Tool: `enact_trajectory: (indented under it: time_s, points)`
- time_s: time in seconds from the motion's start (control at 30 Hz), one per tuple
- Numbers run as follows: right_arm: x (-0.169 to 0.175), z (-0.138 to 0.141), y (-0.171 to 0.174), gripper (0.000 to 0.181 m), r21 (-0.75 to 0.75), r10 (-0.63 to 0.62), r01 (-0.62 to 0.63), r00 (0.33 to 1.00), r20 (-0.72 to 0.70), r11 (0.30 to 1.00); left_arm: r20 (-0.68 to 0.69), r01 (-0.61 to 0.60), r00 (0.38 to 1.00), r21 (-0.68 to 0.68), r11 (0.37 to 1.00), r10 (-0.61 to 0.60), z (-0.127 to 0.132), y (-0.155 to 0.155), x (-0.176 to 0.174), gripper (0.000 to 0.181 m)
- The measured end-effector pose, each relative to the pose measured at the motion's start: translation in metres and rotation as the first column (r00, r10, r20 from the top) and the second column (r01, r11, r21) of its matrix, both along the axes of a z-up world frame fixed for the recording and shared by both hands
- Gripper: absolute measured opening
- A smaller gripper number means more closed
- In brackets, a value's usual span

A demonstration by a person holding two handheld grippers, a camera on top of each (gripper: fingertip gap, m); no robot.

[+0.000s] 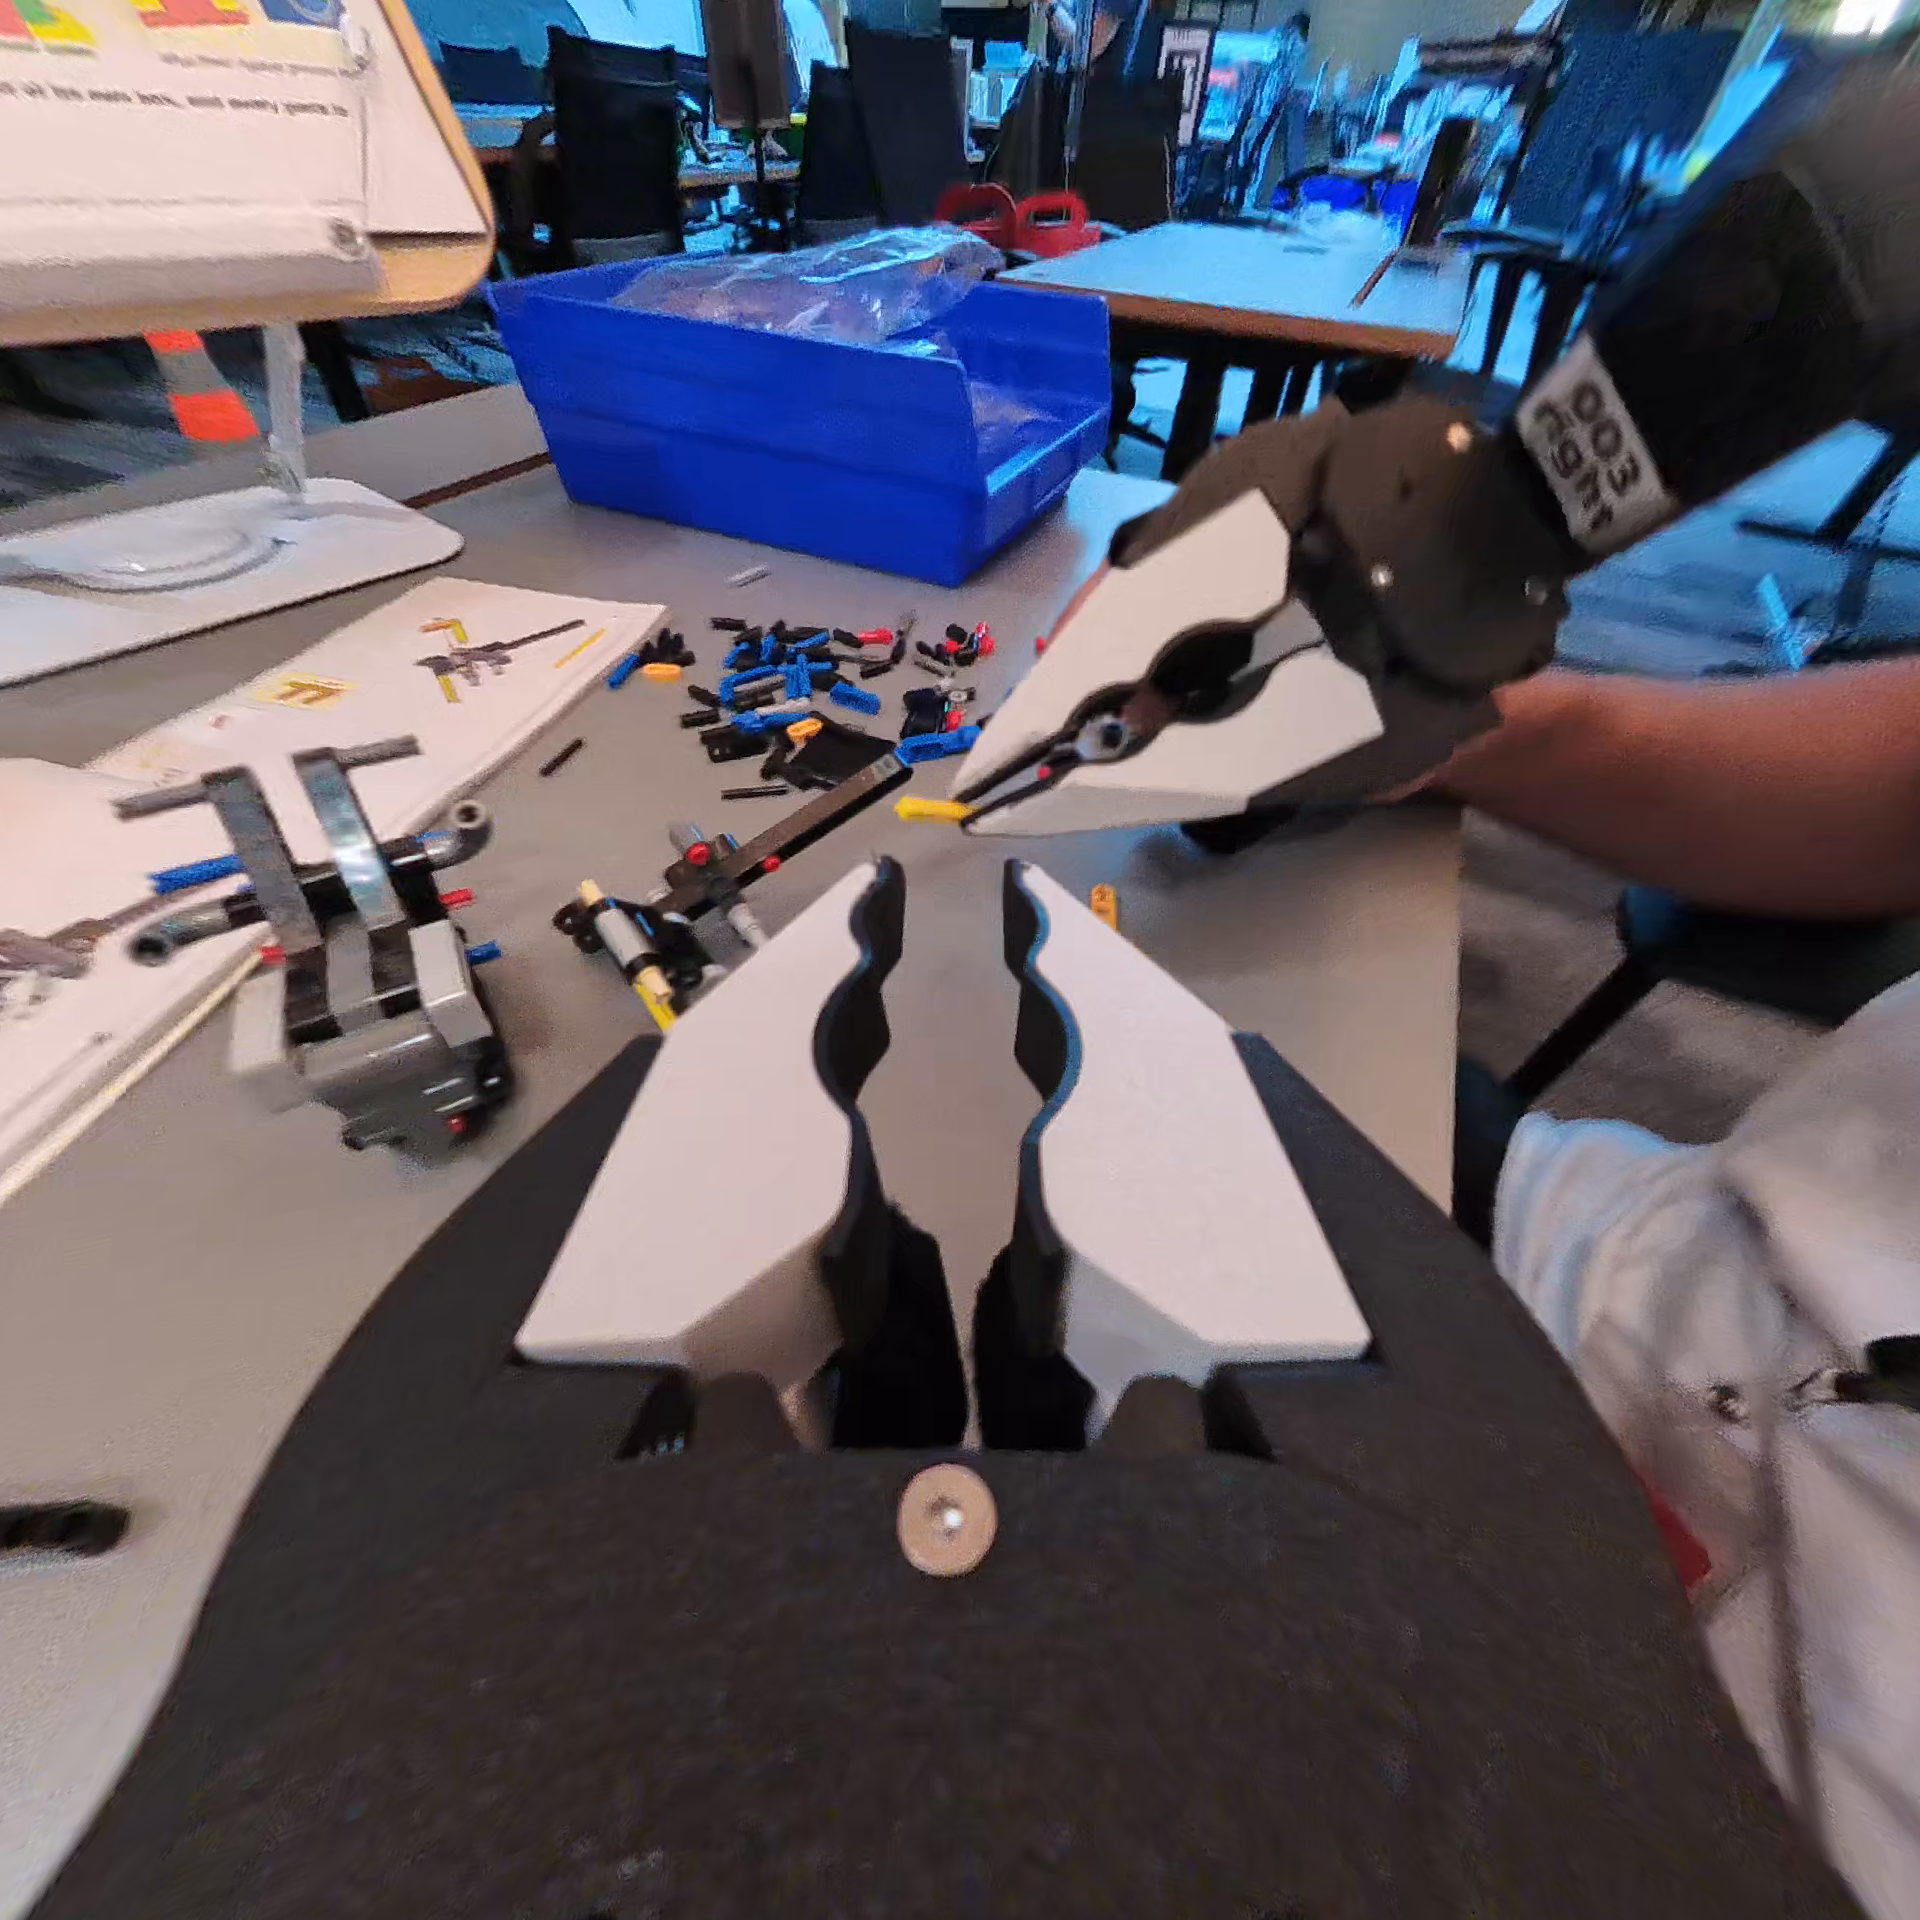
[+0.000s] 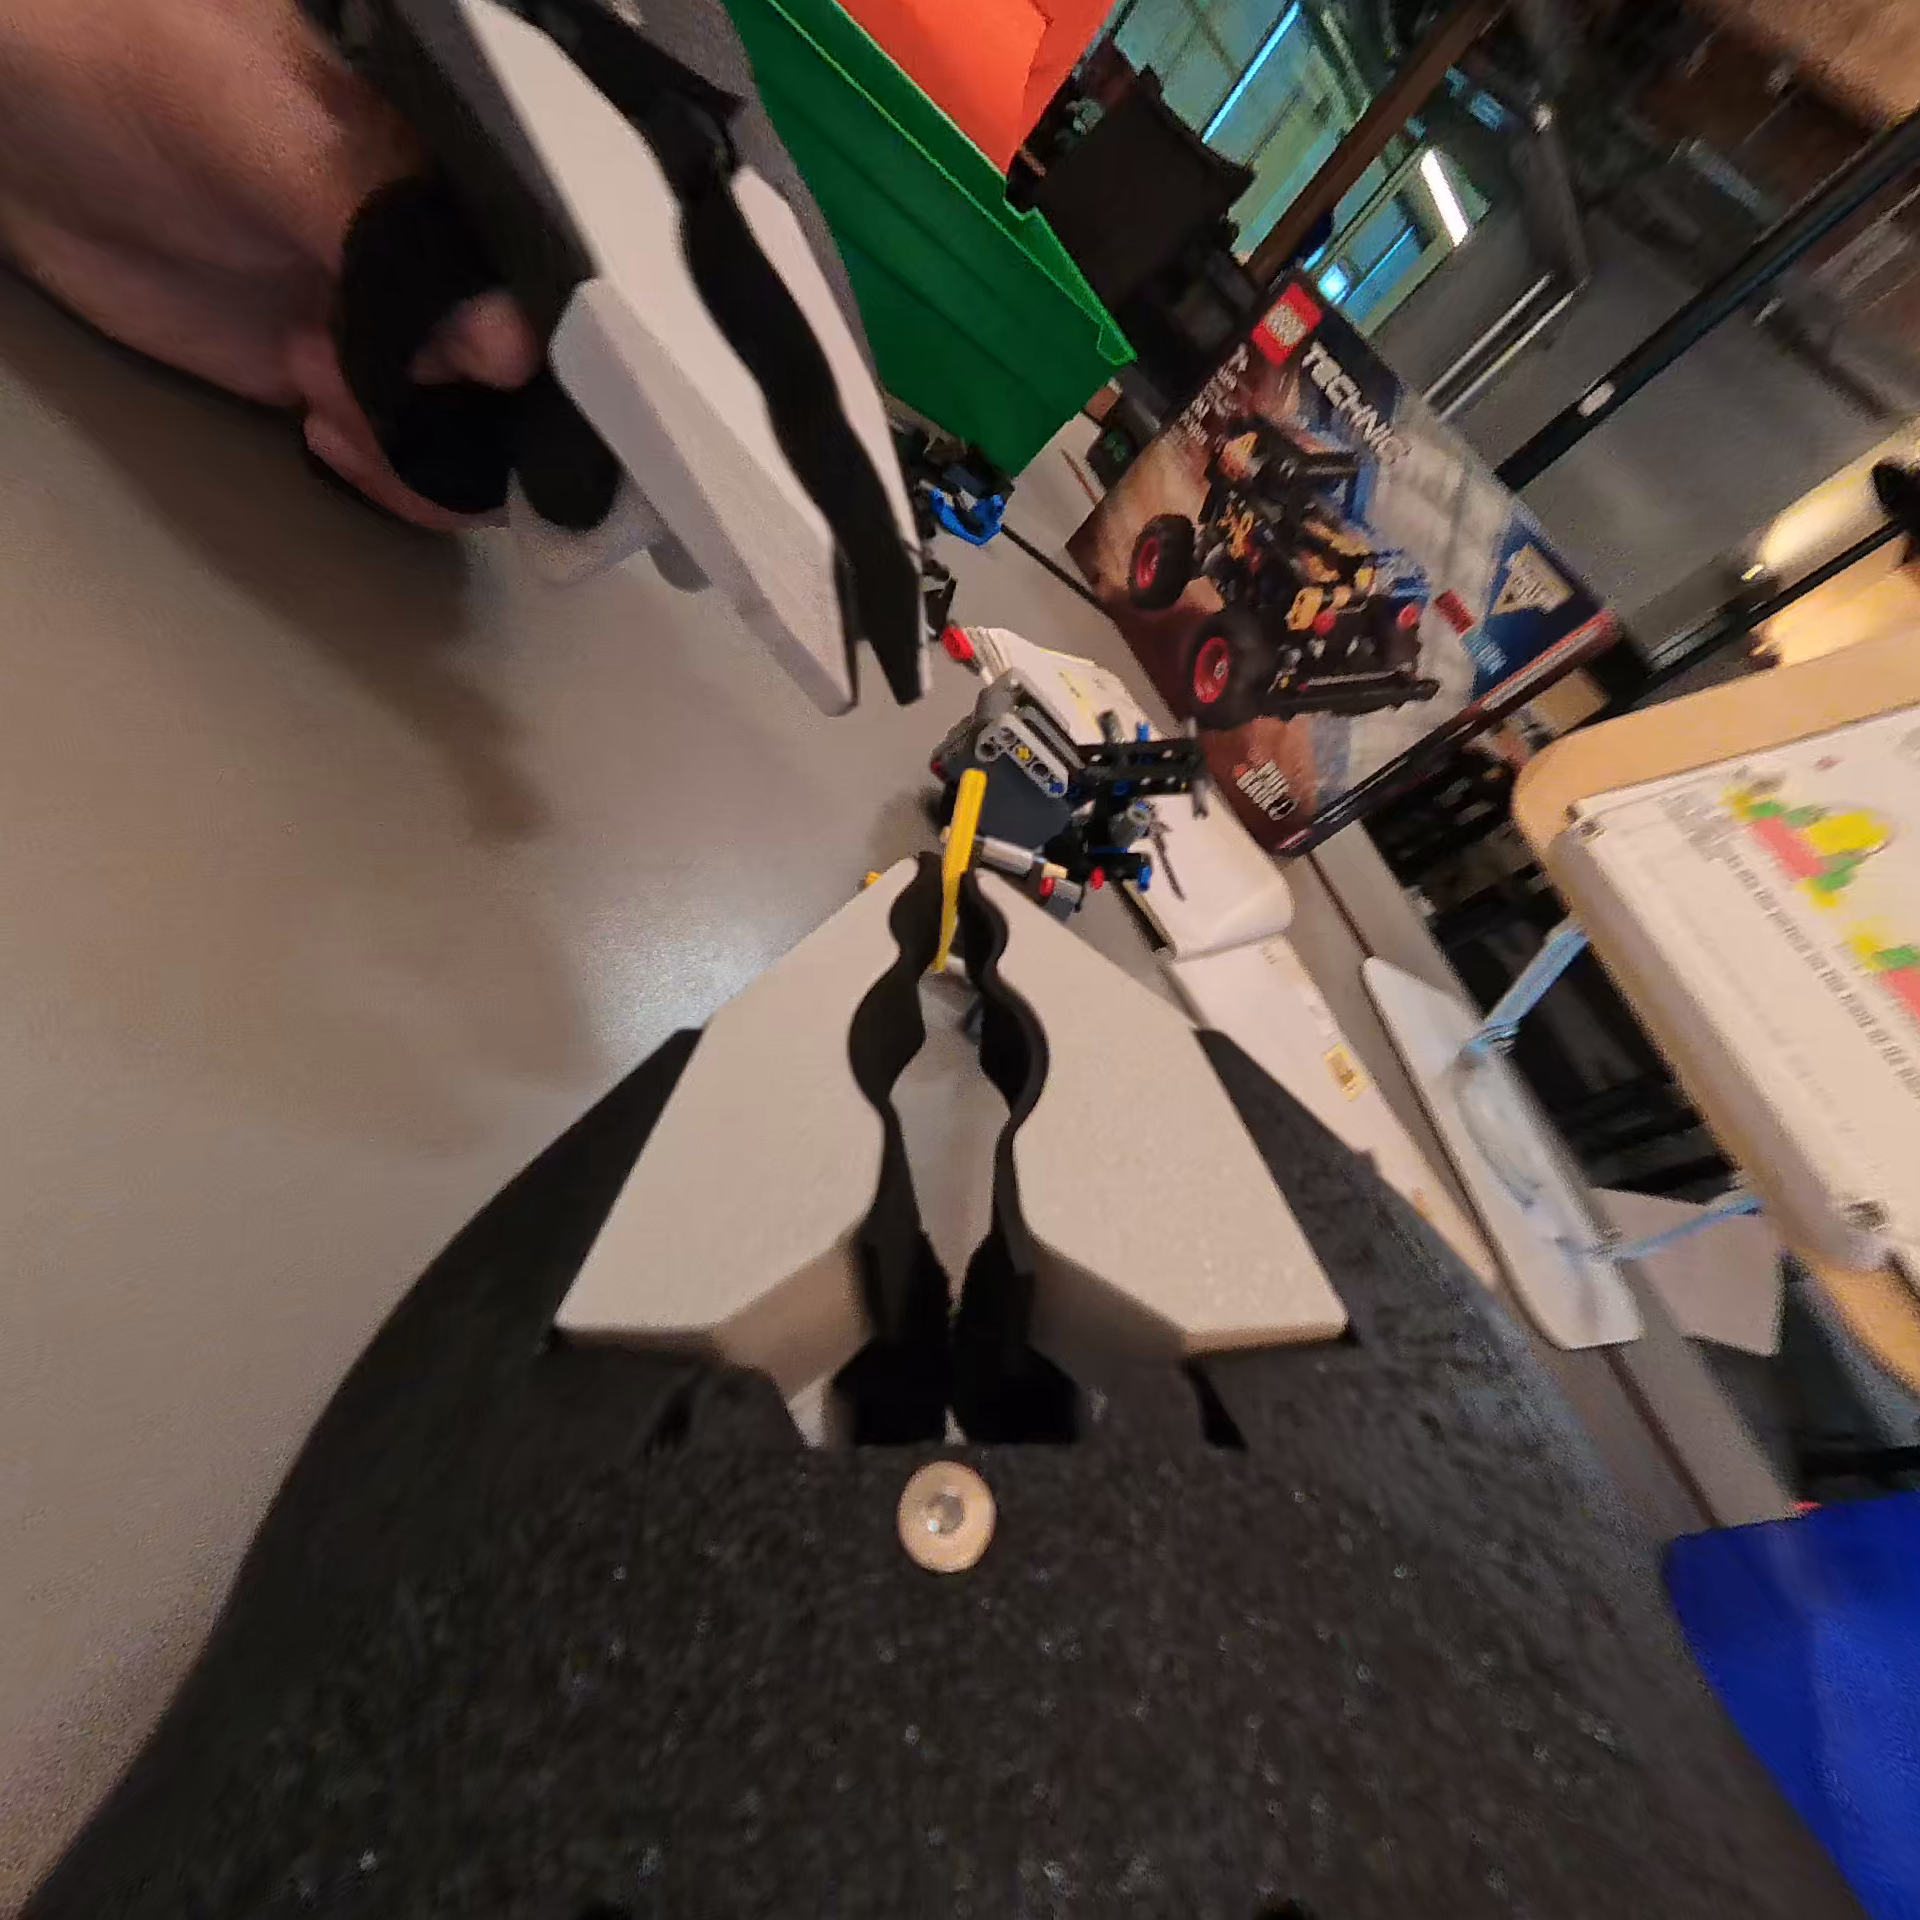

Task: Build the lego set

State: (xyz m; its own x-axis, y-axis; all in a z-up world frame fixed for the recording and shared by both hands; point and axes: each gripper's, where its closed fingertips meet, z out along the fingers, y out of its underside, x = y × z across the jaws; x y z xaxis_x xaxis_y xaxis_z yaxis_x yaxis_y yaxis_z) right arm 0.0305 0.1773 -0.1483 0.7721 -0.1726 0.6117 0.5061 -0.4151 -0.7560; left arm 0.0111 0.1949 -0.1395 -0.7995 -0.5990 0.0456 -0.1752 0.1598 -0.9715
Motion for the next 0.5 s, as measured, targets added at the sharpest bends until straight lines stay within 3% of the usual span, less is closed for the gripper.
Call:
enact_trajectory:
  time_s: [0.23,0.33,0.5]
  points:
    - [-0.019,0.01,0.004,0.002,-0.035,0.035,-0.024,0.933,0.359,0.999,-0.082,0.044,0.996,-0.033,0.999,-0.046,-0.004,-0.01,-0.001,0.017]
    - [-0.022,0.006,0.005,0.002,-0.06,0.051,-0.03,0.921,0.386,0.998,-0.143,0.103,0.983,-0.075,0.992,-0.113,-0.004,-0.017,-0.008,0.013]
    - [-0.025,0.007,0.005,0.002,-0.05,0.078,-0.064,0.919,0.387,0.997,-0.142,0.109,0.983,-0.081,0.991,-0.12,-0.004,-0.019,-0.01,0.001]
